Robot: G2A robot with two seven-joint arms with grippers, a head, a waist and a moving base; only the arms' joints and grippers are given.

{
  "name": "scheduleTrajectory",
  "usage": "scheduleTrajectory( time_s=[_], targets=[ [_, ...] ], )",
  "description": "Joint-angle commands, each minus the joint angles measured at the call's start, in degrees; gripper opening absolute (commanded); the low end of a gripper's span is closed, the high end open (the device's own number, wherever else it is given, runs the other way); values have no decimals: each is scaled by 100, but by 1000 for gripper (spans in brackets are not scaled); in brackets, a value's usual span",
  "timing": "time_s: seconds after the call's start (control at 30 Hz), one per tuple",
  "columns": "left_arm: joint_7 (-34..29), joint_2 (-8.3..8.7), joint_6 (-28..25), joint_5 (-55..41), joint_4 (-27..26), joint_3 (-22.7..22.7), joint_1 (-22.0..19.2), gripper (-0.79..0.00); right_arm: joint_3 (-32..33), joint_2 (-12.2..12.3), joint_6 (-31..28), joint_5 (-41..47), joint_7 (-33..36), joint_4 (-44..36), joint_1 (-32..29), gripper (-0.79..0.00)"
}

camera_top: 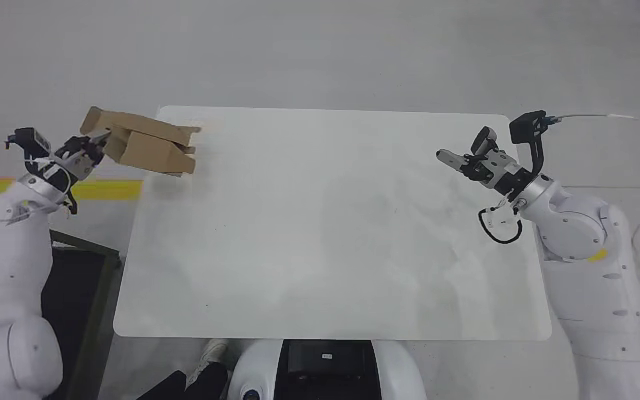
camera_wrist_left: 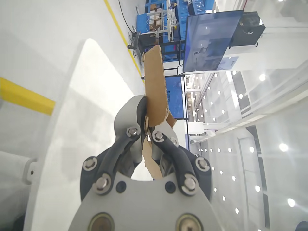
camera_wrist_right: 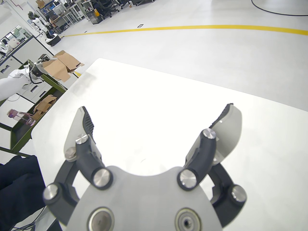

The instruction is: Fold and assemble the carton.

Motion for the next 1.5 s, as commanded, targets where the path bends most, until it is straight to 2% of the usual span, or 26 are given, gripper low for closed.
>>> scheduleTrajectory(
  time_s=[0.0,0.1,0.37,0.7,0.93,1.1,1.47],
  targets=[
    [0,-46,13,-27,-83,90,-91,-785,0,0,0,0,0,0,0,0],
    [-28,-126,19,-86,-231,234,-237,-785,0,0,0,0,0,0,0,0],
    [101,-488,135,-182,-588,929,-593,-785,0,0,0,0,0,0,0,0],
    [53,-943,270,-493,-1076,1795,-761,-785,0,0,0,0,0,0,0,0],
    [-84,-1226,381,-729,-1664,2411,-544,-785,0,0,0,0,0,0,0,0],
    [-169,-1366,477,-849,-2234,2781,-270,-785,0,0,0,0,0,0,0,0],
    [-500,-1484,830,-859,-3500,3338,400,-785,0,0,0,0,0,0,0,0]
  ],
)
